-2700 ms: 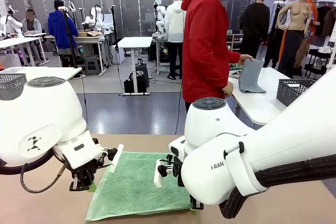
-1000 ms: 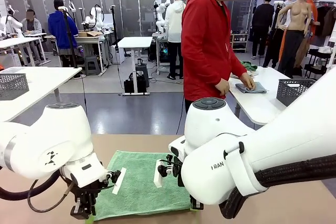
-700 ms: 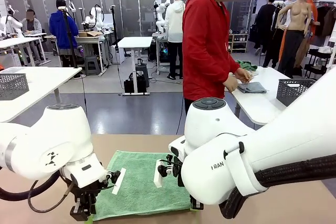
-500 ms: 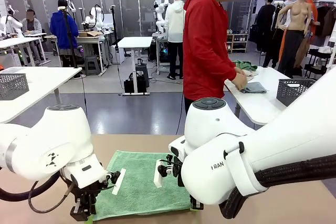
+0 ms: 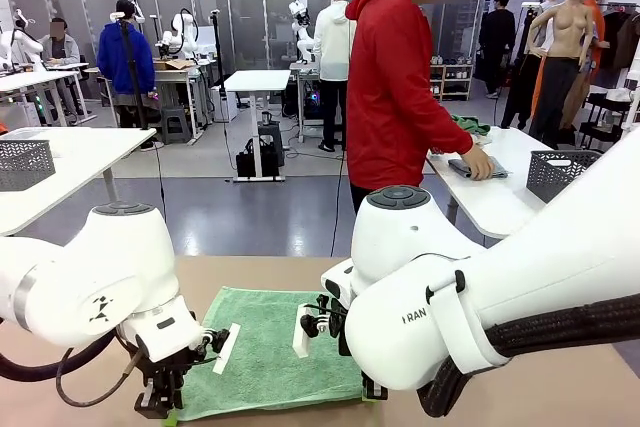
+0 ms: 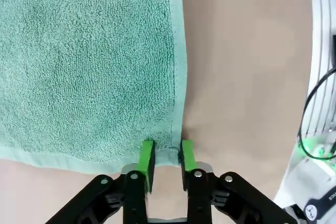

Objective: Fold the towels and place them in the basket.
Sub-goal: When a person lays out a Towel with hook on the table, fold it in half twice.

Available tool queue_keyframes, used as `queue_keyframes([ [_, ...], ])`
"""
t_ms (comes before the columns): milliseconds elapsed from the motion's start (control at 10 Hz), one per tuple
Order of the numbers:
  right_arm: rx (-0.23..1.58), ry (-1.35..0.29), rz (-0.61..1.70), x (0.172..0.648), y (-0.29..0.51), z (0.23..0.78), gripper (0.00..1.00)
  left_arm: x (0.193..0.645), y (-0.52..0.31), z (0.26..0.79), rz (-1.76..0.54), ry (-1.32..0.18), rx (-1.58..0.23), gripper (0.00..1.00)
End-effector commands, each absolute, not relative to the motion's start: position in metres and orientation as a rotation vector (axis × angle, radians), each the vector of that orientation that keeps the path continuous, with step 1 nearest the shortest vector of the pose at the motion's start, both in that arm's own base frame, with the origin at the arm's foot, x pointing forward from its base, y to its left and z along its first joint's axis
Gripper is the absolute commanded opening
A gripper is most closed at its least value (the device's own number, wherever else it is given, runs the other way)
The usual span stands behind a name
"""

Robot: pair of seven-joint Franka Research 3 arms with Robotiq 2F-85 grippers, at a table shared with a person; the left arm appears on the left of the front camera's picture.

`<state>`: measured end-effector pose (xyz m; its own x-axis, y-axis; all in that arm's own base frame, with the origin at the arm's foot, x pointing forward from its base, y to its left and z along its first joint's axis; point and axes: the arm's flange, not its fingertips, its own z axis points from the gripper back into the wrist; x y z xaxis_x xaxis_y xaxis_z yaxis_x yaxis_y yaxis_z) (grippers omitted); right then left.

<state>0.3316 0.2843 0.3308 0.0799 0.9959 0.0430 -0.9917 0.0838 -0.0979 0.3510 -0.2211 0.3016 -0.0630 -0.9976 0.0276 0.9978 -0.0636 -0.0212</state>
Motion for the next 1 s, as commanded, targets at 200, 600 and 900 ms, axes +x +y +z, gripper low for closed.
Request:
queue_keyframes([
  [200, -0.045, -0.111, 1.488, 0.332, 0.284, 0.331, 0.0, 0.347, -0.216, 0.302, -1.667, -0.014, 0.021, 0.0],
  [600, -0.053, -0.147, 1.492, 0.337, 0.279, 0.347, 0.07, 0.349, -0.213, 0.336, -1.671, -0.064, 0.021, 0.0],
  [900, -0.098, -0.172, 1.48, 0.347, 0.278, 0.364, 0.07, 0.354, -0.208, 0.378, -1.675, -0.155, 0.091, 0.0],
])
